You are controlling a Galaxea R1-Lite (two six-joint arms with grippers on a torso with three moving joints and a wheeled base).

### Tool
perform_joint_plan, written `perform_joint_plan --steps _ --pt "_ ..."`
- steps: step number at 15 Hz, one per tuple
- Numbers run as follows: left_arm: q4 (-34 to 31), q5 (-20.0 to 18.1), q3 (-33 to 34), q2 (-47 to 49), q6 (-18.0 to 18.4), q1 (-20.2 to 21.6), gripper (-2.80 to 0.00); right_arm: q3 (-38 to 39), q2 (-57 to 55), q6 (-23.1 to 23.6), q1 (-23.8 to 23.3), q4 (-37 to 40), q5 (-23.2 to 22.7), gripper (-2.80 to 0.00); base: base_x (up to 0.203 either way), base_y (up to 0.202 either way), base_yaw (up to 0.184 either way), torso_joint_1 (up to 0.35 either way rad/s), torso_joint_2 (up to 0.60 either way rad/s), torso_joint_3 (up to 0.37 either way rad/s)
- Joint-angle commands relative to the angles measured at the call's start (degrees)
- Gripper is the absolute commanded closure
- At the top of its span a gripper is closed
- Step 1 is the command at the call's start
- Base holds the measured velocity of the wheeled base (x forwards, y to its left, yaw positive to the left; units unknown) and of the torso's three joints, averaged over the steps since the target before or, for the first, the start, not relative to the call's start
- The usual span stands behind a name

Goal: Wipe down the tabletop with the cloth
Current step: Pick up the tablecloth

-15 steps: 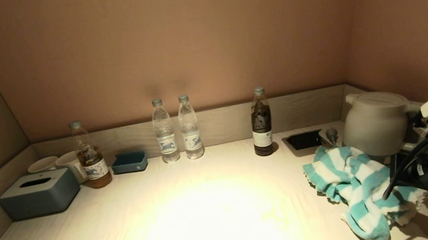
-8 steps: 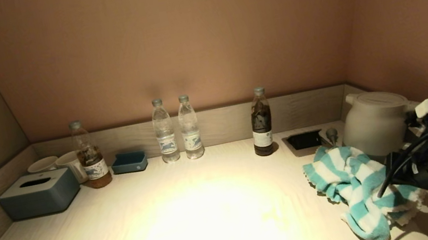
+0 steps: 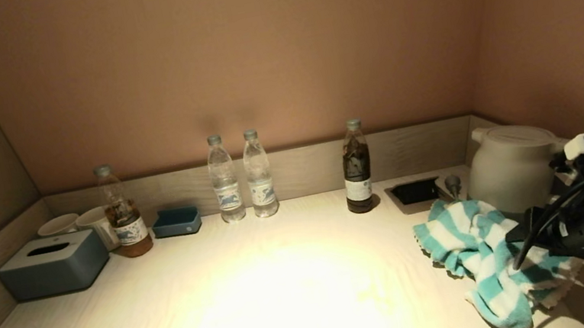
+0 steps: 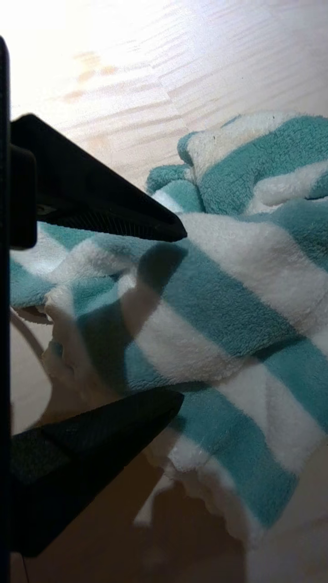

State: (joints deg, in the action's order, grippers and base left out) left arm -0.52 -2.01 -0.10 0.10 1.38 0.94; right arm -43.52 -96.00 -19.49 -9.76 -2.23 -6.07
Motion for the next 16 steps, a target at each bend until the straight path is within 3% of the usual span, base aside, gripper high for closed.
perform_joint_plan --steps 1,16 --pt "0.0 0.0 0.0 0.0 0.0 0.0 0.00 -0.5 -0.2 -0.1 1.1 -0.1 -0.1 -2.80 0.000 0.000 0.000 0.000 0.00 0.000" --pt "0.0 0.0 0.0 0.0 0.0 0.0 0.00 -5.1 -12.6 -1.4 1.9 -1.4 -0.3 -2.80 0.000 0.000 0.000 0.000 0.00 0.000"
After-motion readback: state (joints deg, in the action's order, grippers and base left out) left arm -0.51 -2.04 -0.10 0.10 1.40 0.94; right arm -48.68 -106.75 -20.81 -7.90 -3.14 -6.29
